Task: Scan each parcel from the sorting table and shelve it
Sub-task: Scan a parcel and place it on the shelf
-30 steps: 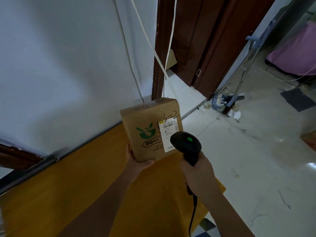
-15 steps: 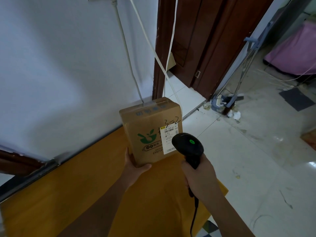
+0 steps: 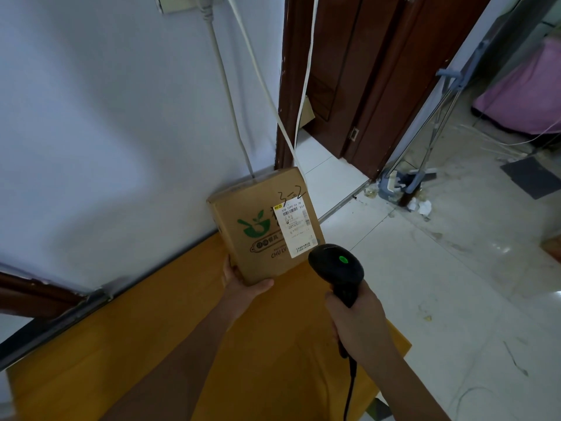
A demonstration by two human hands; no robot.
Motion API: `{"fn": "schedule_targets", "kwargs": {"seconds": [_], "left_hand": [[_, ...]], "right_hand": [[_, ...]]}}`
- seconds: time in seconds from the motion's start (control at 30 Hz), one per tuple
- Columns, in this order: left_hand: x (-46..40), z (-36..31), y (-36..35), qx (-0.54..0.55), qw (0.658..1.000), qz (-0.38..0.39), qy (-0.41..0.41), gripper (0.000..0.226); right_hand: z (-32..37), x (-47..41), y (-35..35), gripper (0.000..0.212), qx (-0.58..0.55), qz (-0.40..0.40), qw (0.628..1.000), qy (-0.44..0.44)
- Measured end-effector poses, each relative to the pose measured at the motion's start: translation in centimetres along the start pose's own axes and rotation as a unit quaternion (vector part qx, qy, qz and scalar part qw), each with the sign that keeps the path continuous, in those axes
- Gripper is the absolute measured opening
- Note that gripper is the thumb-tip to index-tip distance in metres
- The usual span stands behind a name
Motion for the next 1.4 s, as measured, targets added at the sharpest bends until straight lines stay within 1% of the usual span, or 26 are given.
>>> {"fn": "schedule_targets", "kwargs": {"seconds": [0.07,0.2,0.3,0.4,0.47,0.6,0.73,0.9,1.1,1.23,1.3,1.4], "left_hand": [[-0.2,-0.2,0.1,-0.002,1.000,0.004,0.003,0.166],[-0.5,0.0,0.2,0.003,1.000,0.007,0.010,0.167],[-1.0,-0.5,0.4,0.052,0.999,0.009,0.001,0.168],[-2.2,-1.2,1.3,0.113,0.994,0.001,0.005,0.161],[-3.0,-1.7,1.8,0.140,0.990,0.000,-0.003,0.163],[-3.9,-2.2,2.0,0.157,0.987,0.008,-0.019,0.163],[-3.0,-1.8,2.1,0.175,0.984,-0.012,-0.005,0.159],[-0.2,-2.6,3.2,0.173,0.984,-0.039,-0.013,0.161],[5.5,-4.4,6.7,0.116,0.992,-0.023,-0.053,0.139],[11.0,-7.3,8.7,0.093,0.991,-0.005,-0.093,0.134],[14.0,-9.0,9.7,0.097,0.989,0.008,-0.113,0.135],[18.5,-11.4,11.1,0.104,0.984,0.013,-0.144,0.145]], "right_hand": [[0.0,-0.1,0.0,0.018,0.003,0.002,1.000,0.000],[0.0,-0.2,0.1,0.017,-0.001,0.006,1.000,-0.012],[0.0,-0.3,0.1,0.017,-0.006,0.008,1.000,-0.018],[0.0,-0.4,0.3,0.015,0.005,0.001,1.000,-0.013],[0.0,-0.5,0.5,0.016,0.007,-0.001,1.000,-0.010],[0.0,-0.5,0.6,0.017,0.018,-0.004,1.000,-0.003],[0.3,-0.2,0.8,0.017,0.019,-0.005,1.000,-0.001],[1.9,1.7,1.2,0.020,0.008,-0.015,1.000,0.017],[4.4,6.8,0.5,0.017,-0.002,0.004,0.999,0.044],[5.4,11.3,-0.6,0.015,0.028,-0.003,0.998,0.059],[6.0,14.0,-1.0,0.014,0.026,-0.005,0.997,0.068],[6.0,18.5,-0.9,0.013,0.013,-0.017,0.997,0.081]]}}
Point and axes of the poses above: each hand's wrist, its own x-axis away from the middle knuckle, its own y-axis out of the back of the hand, z = x × y, the point moved 3 cm from there along -x, towards the middle knuckle, and after that the axes turned 13 degrees about -y, right-handed, at the moved point
